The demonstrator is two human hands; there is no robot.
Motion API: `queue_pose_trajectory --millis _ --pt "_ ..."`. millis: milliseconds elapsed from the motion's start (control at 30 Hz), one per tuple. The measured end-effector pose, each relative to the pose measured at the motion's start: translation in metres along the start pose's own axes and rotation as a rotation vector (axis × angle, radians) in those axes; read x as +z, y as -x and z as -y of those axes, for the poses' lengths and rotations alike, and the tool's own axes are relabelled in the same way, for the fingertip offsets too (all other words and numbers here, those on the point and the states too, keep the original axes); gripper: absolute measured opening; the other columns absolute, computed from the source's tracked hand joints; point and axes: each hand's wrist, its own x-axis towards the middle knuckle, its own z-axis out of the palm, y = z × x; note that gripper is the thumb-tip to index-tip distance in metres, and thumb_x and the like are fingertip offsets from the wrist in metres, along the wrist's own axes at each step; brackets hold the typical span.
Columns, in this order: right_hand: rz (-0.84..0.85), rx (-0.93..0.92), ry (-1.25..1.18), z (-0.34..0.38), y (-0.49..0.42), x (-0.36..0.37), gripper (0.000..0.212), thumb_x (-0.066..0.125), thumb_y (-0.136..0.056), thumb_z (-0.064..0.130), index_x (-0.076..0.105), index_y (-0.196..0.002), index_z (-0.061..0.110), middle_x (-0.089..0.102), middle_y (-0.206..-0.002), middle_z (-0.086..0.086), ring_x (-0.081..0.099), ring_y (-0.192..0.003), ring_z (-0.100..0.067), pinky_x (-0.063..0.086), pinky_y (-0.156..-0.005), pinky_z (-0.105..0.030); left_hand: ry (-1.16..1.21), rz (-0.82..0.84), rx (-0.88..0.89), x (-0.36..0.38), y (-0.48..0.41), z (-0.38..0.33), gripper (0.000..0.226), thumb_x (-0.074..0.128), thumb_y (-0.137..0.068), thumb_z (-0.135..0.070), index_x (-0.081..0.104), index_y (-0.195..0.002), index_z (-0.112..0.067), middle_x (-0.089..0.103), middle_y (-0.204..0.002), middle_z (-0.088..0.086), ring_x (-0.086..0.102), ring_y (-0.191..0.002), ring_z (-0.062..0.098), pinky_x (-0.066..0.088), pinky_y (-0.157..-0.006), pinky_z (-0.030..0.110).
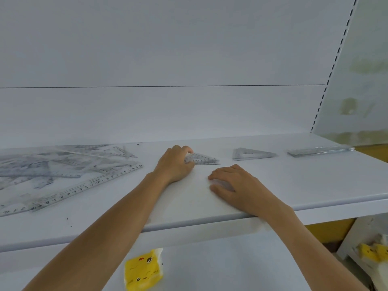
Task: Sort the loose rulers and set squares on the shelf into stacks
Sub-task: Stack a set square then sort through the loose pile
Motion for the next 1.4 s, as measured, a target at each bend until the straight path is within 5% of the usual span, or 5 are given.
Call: queue_pose_trajectory --millis 267,467,567,900,1400 --pt "-0.248 -0.030 -0.217 0.019 -0.015 -0.022 0.019 0.056 -0.091 0.018 0.067 -0.107 0.019 0.066 -0.107 0.008 0.056 -0.093 -0.003 0.045 -0.089 -0.023 0.156 -0.172 0.041 -0.034 0.005 -0.001 0.035 0.056 -0.085 -0.023 0.053 -0.120 -0.021 0.053 -0.117 -0.001 0.049 -0.097 0.011 0.035 -0.081 0.024" --pt "-0.297 -0.139 -0.336 0.075 -0.072 -0.020 0.018 0.056 -0.088 0.011 0.067 -0.100 0.019 0.066 -0.097 0.013 0.057 -0.080 0.004 0.043 -0.073 -0.006 0.190 -0.130 0.022 -0.089 0.058 0.052 0.015 0.059 -0.085 -0.021 0.061 -0.099 -0.028 0.062 -0.099 -0.009 0.057 -0.082 0.003 0.043 -0.072 0.015" --pt "-0.270 -0.201 -0.347 0.113 -0.101 -0.007 0.019 0.057 -0.087 0.007 0.068 -0.099 0.017 0.067 -0.096 0.007 0.058 -0.080 -0.001 0.042 -0.072 -0.004 0.189 -0.179 -0.037 -0.124 0.099 0.096 0.014 0.059 -0.085 -0.018 0.062 -0.094 -0.029 0.064 -0.095 -0.010 0.057 -0.081 -0.004 0.042 -0.068 0.008" --pt "-0.079 -0.254 -0.324 0.216 -0.164 0.055 0.022 0.053 -0.089 0.013 0.062 -0.108 0.015 0.064 -0.101 0.002 0.059 -0.091 -0.015 0.049 -0.089 -0.037 0.102 -0.367 -0.266 -0.201 0.212 0.215 0.016 0.060 -0.086 -0.014 0.064 -0.093 -0.027 0.063 -0.090 -0.015 0.054 -0.079 -0.010 0.037 -0.065 -0.002" --pt "0.149 -0.276 -0.141 0.215 -0.244 0.093 0.026 0.059 -0.086 0.022 0.062 -0.110 0.014 0.063 -0.111 -0.004 0.057 -0.091 -0.013 0.048 -0.088 -0.030 0.026 -0.277 -0.277 -0.192 0.161 0.260 0.018 0.062 -0.085 -0.020 0.065 -0.103 -0.024 0.061 -0.106 -0.009 0.053 -0.097 0.005 0.036 -0.074 0.009"
